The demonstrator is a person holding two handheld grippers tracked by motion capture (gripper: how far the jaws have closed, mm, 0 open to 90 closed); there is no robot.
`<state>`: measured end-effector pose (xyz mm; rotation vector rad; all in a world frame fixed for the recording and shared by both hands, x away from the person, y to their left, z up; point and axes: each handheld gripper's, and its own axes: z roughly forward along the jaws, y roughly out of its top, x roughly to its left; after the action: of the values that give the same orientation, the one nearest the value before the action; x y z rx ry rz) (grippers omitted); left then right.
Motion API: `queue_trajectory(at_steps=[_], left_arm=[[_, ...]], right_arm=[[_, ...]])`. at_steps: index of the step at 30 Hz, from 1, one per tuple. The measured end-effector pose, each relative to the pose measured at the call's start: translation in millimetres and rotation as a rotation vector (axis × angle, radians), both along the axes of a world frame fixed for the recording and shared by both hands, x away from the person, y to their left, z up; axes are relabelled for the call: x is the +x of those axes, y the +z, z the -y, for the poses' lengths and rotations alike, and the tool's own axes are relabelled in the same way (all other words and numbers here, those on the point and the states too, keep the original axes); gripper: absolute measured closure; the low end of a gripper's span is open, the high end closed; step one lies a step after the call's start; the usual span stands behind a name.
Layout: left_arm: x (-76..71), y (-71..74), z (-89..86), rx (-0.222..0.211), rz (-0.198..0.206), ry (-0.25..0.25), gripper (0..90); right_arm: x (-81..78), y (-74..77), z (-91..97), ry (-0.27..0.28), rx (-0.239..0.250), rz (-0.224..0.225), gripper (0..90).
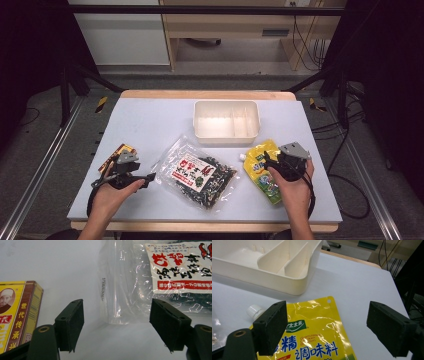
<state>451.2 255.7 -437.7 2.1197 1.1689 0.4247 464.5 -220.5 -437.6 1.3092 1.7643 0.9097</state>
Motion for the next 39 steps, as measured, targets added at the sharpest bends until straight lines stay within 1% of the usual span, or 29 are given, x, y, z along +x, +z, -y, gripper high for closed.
queue_trajectory(at_steps=[5, 8, 11, 12, 16, 22, 28, 29, 34, 35, 36, 38, 39], left_arm=[[-1.4, -1.3, 1.7, 0.012, -0.003, 0.003, 29.7], [-3.4, -1.1, 2.6, 0.034, 0.003, 0.007, 31.5], [-3.9, -1.2, 2.0, 0.034, 0.002, 0.008, 31.8], [-3.8, -1.6, 1.2, 0.030, -0.002, 0.011, 33.2], [-2.2, -4.9, -2.8, 0.015, -0.009, 0.037, 33.5], [-2.3, -3.9, -4.9, -0.005, 0.001, 0.035, 33.6], [-2.8, -4.9, -7.0, -0.011, -0.008, 0.049, 34.2], [-2.4, -5.0, -8.7, -0.015, -0.013, 0.048, 34.9], [-1.1, -5.4, -11.7, -0.020, -0.010, 0.052, 41.8], [-0.5, -6.0, -12.6, -0.020, -0.014, 0.053, 41.8], [0.3, -7.1, -13.7, -0.023, -0.018, 0.053, 44.2], [0.9, -8.2, -13.7, -0.024, -0.022, 0.052, 45.0], [1.6, -9.1, -13.5, -0.020, -0.026, 0.048, 47.1]], right_arm=[[0.0, -0.6, 0.2, -0.006, -0.002, -0.008, 17.4], [0.2, -1.3, -0.3, -0.002, -0.010, -0.014, 17.4], [0.4, -1.9, -0.2, -0.005, -0.009, -0.022, 17.5], [0.6, -2.4, 0.0, -0.007, -0.009, -0.025, 17.5], [0.5, -2.4, -1.1, -0.005, -0.007, -0.028, 17.5], [0.2, -2.2, -2.1, -0.002, -0.011, -0.026, 17.5], [-0.1, -2.1, -2.3, -0.002, -0.011, -0.026, 17.6], [-0.1, -2.1, -2.5, 0.000, -0.012, -0.026, 17.6], [0.1, -2.4, -3.0, 0.003, -0.015, -0.027, 17.8], [0.2, -2.5, -3.0, 0.003, -0.015, -0.029, 17.8], [0.7, -3.1, -3.3, 0.003, -0.013, -0.032, 17.9], [0.9, -3.3, -3.3, 0.004, -0.015, -0.035, 18.0], [1.1, -3.5, -3.8, 0.005, -0.016, -0.037, 18.0]])
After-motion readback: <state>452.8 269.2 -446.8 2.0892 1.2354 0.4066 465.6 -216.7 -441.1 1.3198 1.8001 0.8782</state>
